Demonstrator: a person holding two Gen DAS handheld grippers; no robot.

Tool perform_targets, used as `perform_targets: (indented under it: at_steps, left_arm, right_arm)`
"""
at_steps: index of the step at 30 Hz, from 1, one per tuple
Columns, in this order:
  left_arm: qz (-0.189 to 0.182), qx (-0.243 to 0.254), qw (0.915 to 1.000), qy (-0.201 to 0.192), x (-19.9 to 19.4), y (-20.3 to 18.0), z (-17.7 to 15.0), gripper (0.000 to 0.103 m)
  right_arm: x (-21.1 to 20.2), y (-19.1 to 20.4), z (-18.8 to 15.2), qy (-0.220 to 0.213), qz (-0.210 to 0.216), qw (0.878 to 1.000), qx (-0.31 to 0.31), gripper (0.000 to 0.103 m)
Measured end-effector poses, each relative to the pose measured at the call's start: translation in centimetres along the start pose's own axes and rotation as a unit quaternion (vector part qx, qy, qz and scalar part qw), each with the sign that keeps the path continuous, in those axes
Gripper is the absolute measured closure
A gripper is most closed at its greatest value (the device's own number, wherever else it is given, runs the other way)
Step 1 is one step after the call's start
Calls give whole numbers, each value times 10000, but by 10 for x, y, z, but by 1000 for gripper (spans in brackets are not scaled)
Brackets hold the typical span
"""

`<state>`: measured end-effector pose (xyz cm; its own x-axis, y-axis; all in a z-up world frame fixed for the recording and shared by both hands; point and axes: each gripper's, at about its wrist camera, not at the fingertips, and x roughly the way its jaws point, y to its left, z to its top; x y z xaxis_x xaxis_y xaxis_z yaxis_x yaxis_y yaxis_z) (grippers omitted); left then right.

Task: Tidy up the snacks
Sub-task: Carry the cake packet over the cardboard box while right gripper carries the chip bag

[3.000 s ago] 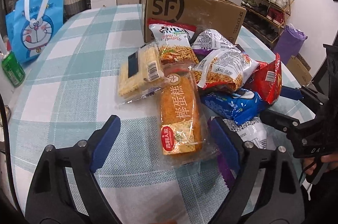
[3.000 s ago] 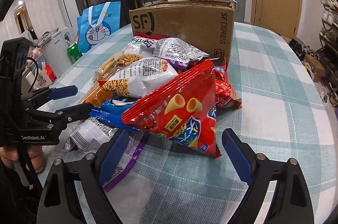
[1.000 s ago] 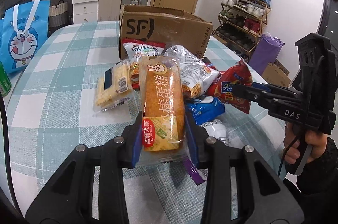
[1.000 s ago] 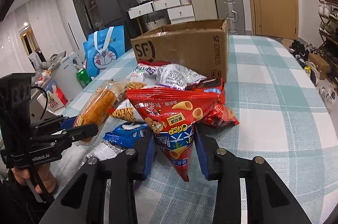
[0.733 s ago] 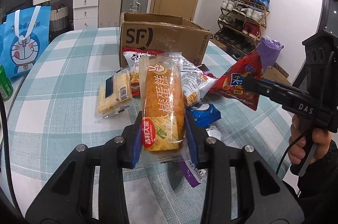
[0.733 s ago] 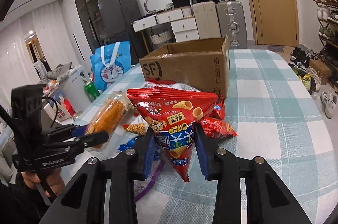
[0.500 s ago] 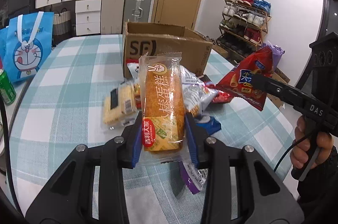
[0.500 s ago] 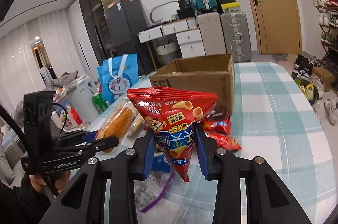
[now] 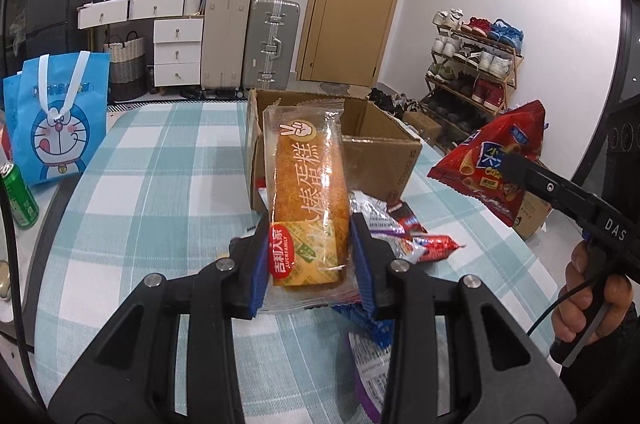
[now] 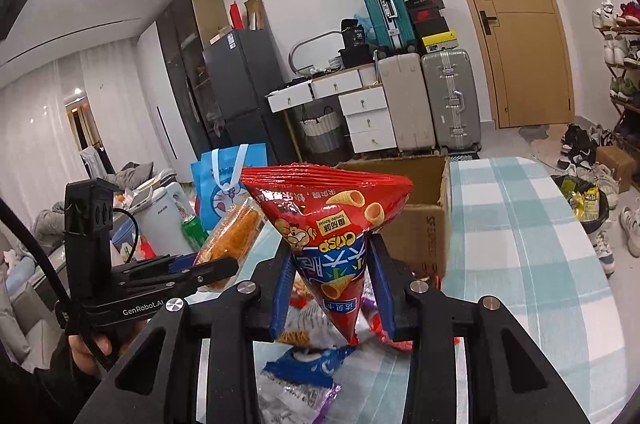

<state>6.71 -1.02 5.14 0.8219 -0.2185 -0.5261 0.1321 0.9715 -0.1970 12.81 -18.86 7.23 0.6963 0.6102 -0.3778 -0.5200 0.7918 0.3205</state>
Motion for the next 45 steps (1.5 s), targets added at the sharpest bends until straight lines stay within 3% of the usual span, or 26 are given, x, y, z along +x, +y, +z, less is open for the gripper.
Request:
perform_targets:
  at_steps: [26, 45]
  left_arm:
    - [2, 64, 9999, -118, 62, -10, 85, 70]
    - [47, -115, 9998, 159, 131, 10, 108, 70]
  right_arm:
    - [45, -22, 41, -54, -25, 9999, 129, 68]
    - [101, -51, 60, 216, -43, 9995, 233, 68]
